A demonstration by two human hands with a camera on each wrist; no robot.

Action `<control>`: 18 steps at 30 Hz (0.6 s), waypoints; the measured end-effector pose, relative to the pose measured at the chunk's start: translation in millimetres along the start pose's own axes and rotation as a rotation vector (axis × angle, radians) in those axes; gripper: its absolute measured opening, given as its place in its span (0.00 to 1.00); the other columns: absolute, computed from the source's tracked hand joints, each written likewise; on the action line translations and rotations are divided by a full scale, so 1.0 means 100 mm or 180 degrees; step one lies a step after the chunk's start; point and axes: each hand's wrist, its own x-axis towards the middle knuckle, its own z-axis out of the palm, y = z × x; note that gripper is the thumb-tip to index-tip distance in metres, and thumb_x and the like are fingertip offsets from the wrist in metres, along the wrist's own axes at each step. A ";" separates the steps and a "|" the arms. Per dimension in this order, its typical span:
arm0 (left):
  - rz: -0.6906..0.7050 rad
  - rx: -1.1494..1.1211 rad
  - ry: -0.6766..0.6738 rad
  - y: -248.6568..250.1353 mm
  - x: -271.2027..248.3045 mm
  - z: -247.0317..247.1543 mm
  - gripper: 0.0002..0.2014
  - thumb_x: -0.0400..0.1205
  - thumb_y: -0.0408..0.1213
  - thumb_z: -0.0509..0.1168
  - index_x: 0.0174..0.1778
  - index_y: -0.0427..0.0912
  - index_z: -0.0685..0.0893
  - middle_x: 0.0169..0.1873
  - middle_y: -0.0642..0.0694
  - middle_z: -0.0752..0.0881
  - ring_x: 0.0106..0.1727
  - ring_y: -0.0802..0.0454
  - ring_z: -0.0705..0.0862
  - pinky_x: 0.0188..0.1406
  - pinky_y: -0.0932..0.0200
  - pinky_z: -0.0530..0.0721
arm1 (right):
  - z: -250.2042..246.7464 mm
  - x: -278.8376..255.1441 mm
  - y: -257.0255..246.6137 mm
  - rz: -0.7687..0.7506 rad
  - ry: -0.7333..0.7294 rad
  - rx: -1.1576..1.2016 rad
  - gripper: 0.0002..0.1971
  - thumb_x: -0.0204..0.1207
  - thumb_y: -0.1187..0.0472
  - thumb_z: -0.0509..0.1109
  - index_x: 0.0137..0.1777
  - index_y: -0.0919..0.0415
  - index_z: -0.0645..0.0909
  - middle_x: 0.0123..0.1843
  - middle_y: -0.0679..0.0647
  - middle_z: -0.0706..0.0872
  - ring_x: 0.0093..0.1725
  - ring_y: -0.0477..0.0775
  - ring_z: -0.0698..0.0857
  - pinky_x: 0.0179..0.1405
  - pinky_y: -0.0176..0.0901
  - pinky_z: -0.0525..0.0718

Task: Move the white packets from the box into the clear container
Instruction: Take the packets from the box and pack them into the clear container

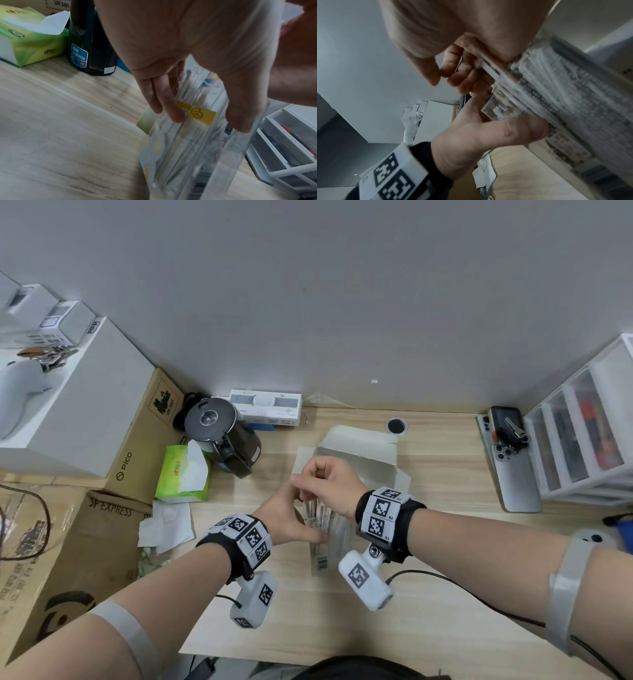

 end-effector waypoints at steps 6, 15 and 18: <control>-0.0042 0.0143 0.0029 -0.06 0.01 0.00 0.55 0.56 0.53 0.88 0.77 0.53 0.67 0.61 0.50 0.81 0.45 0.53 0.85 0.40 0.58 0.87 | -0.05 0.05 -0.06 -0.0485 0.0163 -0.0861 0.02 0.73 0.62 0.73 0.44 0.55 0.83 0.43 0.53 0.87 0.43 0.52 0.86 0.53 0.58 0.88; -0.0110 -0.0020 -0.0093 -0.03 -0.05 0.00 0.41 0.59 0.42 0.90 0.64 0.50 0.76 0.54 0.51 0.86 0.37 0.58 0.86 0.35 0.66 0.83 | -0.53 -0.04 0.05 0.0210 -0.1093 -0.2516 0.56 0.63 0.36 0.79 0.85 0.54 0.54 0.81 0.49 0.68 0.78 0.47 0.70 0.78 0.44 0.69; -0.0011 -0.0093 -0.0252 0.02 -0.04 0.02 0.41 0.57 0.39 0.90 0.64 0.50 0.76 0.53 0.48 0.88 0.39 0.49 0.92 0.35 0.56 0.90 | -0.66 -0.17 0.15 0.0243 -0.1495 -0.2993 0.53 0.60 0.42 0.84 0.81 0.53 0.59 0.70 0.42 0.75 0.69 0.45 0.77 0.69 0.38 0.75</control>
